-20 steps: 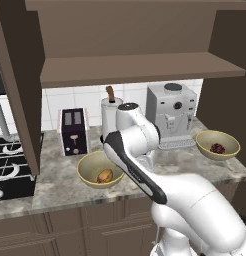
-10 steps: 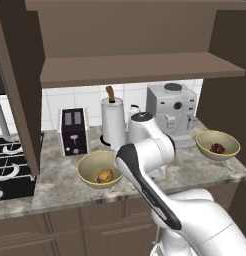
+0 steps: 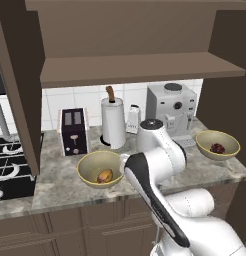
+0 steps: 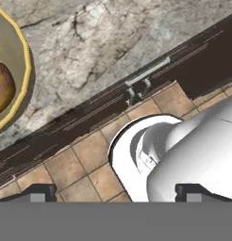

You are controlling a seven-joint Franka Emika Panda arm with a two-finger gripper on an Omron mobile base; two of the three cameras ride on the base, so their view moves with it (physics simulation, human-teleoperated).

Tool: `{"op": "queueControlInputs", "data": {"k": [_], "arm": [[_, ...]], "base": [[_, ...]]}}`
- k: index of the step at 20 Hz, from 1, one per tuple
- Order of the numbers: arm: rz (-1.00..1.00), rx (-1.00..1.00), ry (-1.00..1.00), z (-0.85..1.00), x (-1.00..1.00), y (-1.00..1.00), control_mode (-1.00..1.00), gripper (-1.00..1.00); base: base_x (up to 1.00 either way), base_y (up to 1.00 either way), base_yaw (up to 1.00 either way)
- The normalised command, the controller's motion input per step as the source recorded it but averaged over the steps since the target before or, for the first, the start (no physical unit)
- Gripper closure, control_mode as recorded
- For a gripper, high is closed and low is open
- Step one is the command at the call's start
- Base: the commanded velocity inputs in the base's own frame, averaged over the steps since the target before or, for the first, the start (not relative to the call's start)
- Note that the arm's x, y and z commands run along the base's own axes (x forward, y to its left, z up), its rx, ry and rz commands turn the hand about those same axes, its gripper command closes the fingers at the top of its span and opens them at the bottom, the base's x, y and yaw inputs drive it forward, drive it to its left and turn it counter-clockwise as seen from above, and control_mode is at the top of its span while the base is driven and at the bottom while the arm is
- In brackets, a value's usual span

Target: Pick both bowls and place them on the counter. Then place the chicken drumstick in one bowl and place the cake in the other bowl.

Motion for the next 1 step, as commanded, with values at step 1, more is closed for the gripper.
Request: {"op": "queueControlInputs", "data": {"k": [1], "arm": [[0.00, 0.00, 0.00, 0.00, 0.00, -0.02, -1.00, -1.00]], "base": [[0.00, 0.00, 0.00]]}}
